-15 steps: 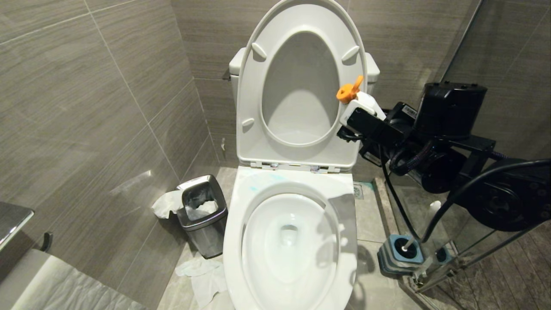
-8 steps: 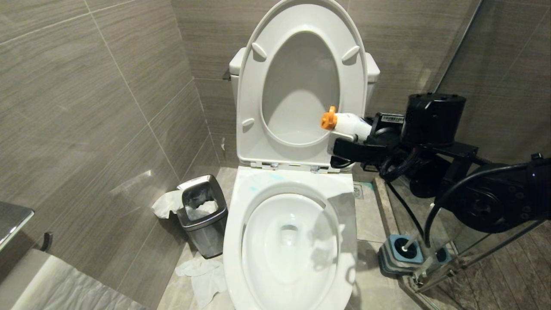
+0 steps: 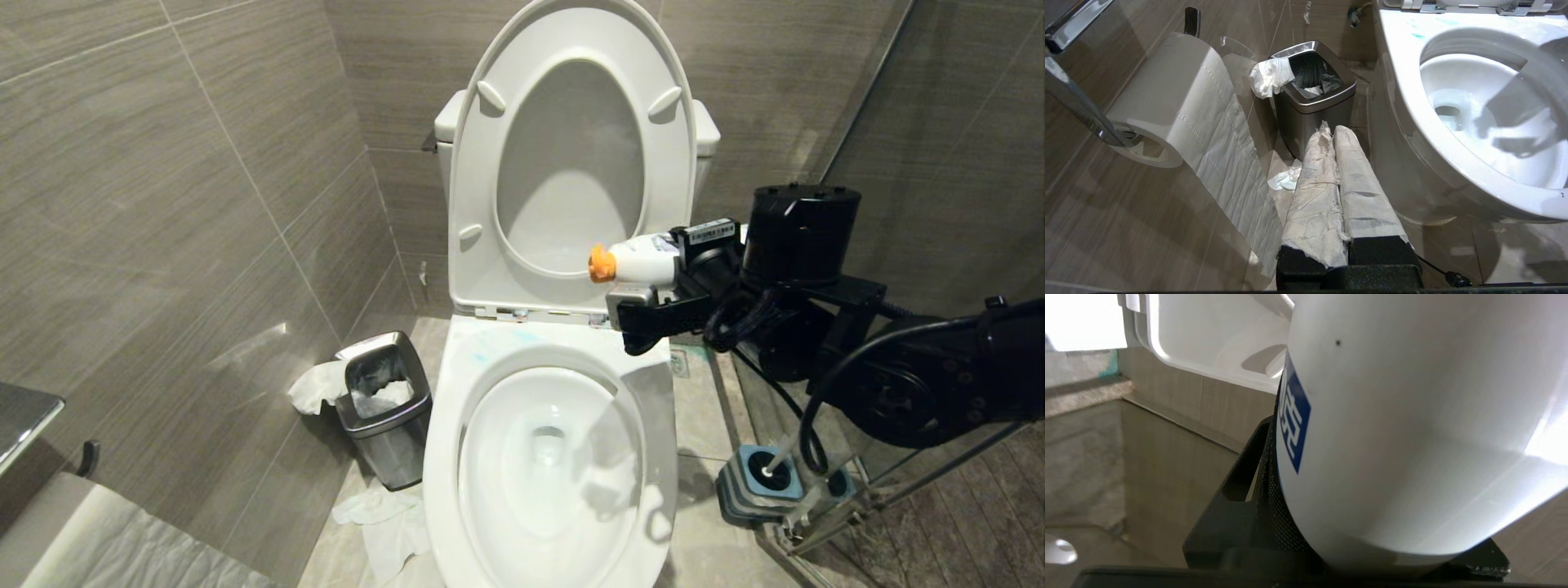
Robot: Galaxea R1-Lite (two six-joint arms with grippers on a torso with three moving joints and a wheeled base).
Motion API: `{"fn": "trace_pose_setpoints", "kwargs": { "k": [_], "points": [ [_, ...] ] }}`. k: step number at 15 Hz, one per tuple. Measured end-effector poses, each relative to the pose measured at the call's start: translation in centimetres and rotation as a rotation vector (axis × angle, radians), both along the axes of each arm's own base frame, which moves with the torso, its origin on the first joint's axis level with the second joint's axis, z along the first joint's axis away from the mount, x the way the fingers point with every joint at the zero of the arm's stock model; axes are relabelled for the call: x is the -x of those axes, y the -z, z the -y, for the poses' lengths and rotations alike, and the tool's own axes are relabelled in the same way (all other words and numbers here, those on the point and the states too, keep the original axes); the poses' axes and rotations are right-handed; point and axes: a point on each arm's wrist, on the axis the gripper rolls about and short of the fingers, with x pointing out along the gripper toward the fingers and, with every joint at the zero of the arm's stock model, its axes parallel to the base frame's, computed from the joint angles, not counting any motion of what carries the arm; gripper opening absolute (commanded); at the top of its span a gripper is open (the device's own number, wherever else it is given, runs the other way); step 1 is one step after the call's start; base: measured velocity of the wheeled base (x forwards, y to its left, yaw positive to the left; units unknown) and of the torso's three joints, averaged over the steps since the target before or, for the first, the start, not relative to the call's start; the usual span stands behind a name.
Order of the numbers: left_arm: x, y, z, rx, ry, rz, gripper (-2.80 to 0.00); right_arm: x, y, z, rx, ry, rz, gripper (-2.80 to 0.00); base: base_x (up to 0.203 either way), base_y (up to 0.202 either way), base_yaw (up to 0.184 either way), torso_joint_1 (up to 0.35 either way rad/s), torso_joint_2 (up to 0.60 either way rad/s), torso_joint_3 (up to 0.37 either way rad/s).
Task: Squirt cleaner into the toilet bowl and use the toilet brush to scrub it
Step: Pour in the cleaning agent
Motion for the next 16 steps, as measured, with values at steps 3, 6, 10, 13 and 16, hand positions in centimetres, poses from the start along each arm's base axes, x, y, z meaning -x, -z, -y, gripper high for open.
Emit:
{"fn": "trace_pose_setpoints", "kwargs": {
  "k": [3,6,10,13,16],
  "points": [
    [0.0,0.0,0.0,0.000,0.001,0.000,-2.80,0.4,0.2,-0.5,0.063,-0.013,-0.003,-2.80,0.000,0.000,0.000,0.000,0.00,0.000],
    [0.0,0.0,0.0,0.001,0.000,0.000,-2.80,0.8,0.4,-1.1,0.098,-0.033,-0.004,-2.80,0.000,0.000,0.000,0.000,0.00,0.000],
    [0.0,0.0,0.0,-0.001,0.000,0.000,-2.80,1.2,0.7,-1.5,0.120,-0.026,-0.012,-2.80,0.000,0.000,0.000,0.000,0.00,0.000],
    [0.0,0.0,0.0,-0.001,0.000,0.000,-2.80,1.4,0.9,-1.5,0.163,-0.023,-0.015,-2.80,0.000,0.000,0.000,0.000,0.00,0.000],
    [0.0,0.0,0.0,-0.003,0.001,0.000,-2.80,1.4,0.6,-1.5,0.227,-0.016,-0.004,-2.80,0.000,0.000,0.000,0.000,0.00,0.000]
  ]
}}
